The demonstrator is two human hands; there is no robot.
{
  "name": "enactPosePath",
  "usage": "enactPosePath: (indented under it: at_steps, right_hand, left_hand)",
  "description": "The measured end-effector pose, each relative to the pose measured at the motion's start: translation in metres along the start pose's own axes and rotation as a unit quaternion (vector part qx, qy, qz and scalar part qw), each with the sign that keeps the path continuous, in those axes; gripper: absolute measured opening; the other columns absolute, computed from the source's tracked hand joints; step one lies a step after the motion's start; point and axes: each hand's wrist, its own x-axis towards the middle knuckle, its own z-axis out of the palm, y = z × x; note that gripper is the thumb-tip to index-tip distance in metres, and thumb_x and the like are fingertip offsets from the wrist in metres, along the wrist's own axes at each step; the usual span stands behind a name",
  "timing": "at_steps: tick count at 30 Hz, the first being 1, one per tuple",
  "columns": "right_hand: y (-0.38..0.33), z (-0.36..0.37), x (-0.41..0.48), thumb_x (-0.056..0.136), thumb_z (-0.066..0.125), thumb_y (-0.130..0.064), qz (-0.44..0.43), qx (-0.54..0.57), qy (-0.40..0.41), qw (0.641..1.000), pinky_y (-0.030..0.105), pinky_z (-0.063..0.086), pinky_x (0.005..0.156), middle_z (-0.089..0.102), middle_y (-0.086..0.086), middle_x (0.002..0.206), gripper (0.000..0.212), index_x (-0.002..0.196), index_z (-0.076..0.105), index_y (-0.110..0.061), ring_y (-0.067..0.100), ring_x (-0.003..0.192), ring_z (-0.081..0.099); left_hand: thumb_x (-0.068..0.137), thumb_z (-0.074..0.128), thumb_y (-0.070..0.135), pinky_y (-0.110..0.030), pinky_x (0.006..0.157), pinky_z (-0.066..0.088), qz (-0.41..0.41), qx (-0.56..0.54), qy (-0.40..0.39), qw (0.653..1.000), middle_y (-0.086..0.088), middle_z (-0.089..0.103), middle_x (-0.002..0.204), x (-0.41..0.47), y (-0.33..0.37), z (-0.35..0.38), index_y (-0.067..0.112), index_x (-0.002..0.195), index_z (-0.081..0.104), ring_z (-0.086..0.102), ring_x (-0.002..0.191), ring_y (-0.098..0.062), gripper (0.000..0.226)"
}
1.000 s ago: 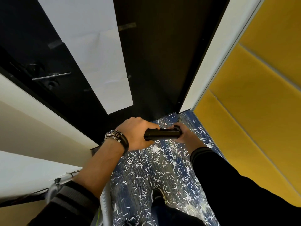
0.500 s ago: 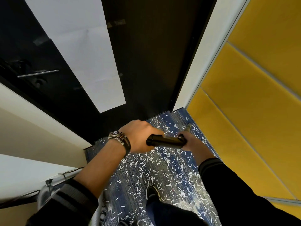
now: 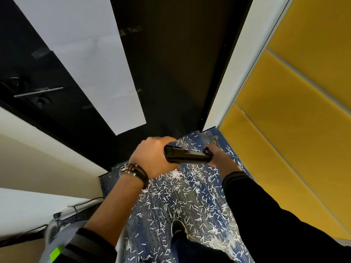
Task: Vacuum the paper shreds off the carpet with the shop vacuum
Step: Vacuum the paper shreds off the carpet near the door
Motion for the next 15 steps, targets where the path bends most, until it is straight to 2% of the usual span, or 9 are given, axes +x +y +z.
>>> enactPosePath:
  at_steps: [2, 4, 7, 12, 15]
  right_hand:
    - [-0.004, 0.017, -0.006, 0.098, 0.054, -0.017, 0.0, 0.022, -0.027, 0.999, 0.03, 0.054, 0.044, 0.056, 0.006, 0.074, 0.011, 0.095, 0.045, -0.01, 0.019, 0.052, 0.06]
    - [-0.003, 0.029, -0.009, 0.101, 0.046, -0.018, -0.006, 0.01, -0.053, 0.999, 0.029, 0.053, 0.043, 0.051, 0.006, 0.069, 0.019, 0.085, 0.042, -0.01, 0.02, 0.058, 0.054]
    - [0.0, 0.038, -0.01, 0.104, 0.044, -0.024, 0.008, 0.013, -0.064, 0.998, 0.033, 0.053, 0.041, 0.051, 0.008, 0.069, 0.026, 0.083, 0.042, -0.009, 0.021, 0.06, 0.054]
    - [0.022, 0.018, -0.007, 0.103, 0.05, -0.028, 0.014, 0.103, -0.04, 0.994, 0.029, 0.055, 0.048, 0.052, 0.009, 0.077, 0.021, 0.094, 0.042, -0.011, 0.019, 0.059, 0.053]
    - [0.037, -0.009, -0.008, 0.102, 0.05, -0.031, 0.025, 0.136, -0.036, 0.99, 0.027, 0.051, 0.047, 0.049, 0.007, 0.07, 0.026, 0.088, 0.041, -0.011, 0.019, 0.051, 0.05]
  left_hand:
    - [0.075, 0.085, 0.06, -0.018, 0.07, 0.049, -0.044, 0.013, 0.026, 0.999, 0.013, 0.066, 0.091, -0.002, -0.002, -0.005, 0.032, 0.115, 0.065, 0.061, 0.08, -0.004, 0.053]
    - [0.073, 0.08, 0.071, -0.016, 0.058, 0.041, -0.078, 0.056, 0.038, 0.995, 0.014, 0.058, 0.08, -0.005, -0.001, -0.008, 0.032, 0.103, 0.062, 0.053, 0.069, -0.001, 0.052]
    - [0.072, 0.075, 0.078, -0.023, 0.063, 0.044, -0.091, 0.092, 0.036, 0.991, 0.014, 0.056, 0.076, -0.01, -0.008, -0.011, 0.034, 0.096, 0.06, 0.055, 0.07, -0.004, 0.052]
    - [0.078, 0.069, 0.078, -0.025, 0.071, 0.053, -0.019, 0.112, 0.001, 0.994, 0.014, 0.065, 0.079, -0.013, -0.001, -0.005, 0.033, 0.095, 0.065, 0.064, 0.078, -0.006, 0.049]
    - [0.078, 0.067, 0.08, -0.028, 0.073, 0.056, 0.013, 0.13, -0.025, 0.991, 0.013, 0.065, 0.081, -0.011, 0.006, 0.002, 0.033, 0.096, 0.066, 0.064, 0.079, -0.006, 0.051]
